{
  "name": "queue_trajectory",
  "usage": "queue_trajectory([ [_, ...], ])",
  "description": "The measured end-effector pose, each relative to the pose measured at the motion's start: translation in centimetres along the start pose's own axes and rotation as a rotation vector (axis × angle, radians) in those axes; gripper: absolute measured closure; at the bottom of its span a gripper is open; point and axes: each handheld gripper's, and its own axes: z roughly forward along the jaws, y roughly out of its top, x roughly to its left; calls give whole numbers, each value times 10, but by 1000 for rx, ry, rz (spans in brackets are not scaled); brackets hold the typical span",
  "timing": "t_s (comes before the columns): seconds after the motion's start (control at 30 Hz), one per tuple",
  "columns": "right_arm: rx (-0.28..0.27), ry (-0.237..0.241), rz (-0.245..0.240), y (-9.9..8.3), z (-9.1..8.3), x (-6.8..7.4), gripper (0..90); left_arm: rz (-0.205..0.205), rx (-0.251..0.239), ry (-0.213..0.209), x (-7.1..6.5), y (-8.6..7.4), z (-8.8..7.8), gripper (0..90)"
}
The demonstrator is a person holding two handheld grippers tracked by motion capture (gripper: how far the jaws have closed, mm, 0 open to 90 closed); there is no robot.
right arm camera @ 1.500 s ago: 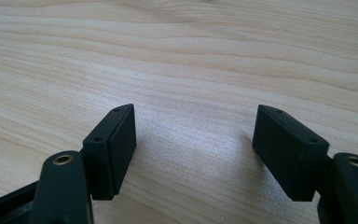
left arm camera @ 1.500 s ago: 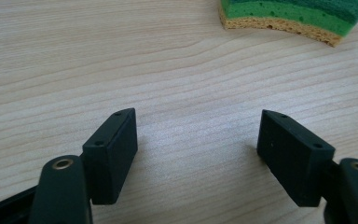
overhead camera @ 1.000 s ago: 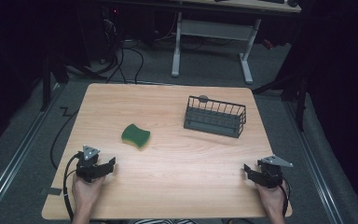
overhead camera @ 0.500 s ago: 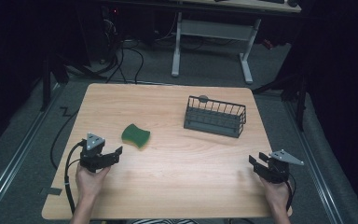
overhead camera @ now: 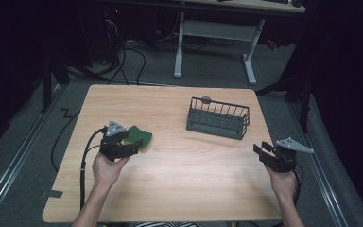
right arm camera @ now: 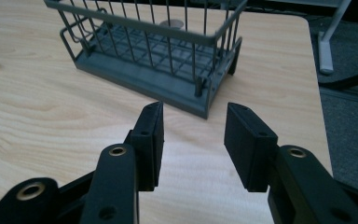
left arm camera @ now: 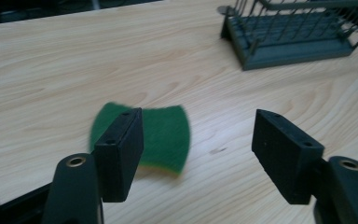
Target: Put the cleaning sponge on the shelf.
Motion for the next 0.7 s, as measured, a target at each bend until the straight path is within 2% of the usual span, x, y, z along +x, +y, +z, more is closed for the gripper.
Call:
queue_trajectory([
  [0.1, -2, 11, 7, 11, 3, -2, 590, 45, 12, -13, -12, 15, 11, 341],
  [0.2, -7, 12, 11, 22, 6, -6, 597, 59, 14, -35, -20, 29, 24, 351],
  [0.4, -7, 18, 18, 39, 14, -9, 614, 47, 10, -63, -28, 53, 47, 365],
  [0.7, 8, 18, 9, 65, 28, -9, 622, 47, -1, -60, -39, 86, 79, 374],
])
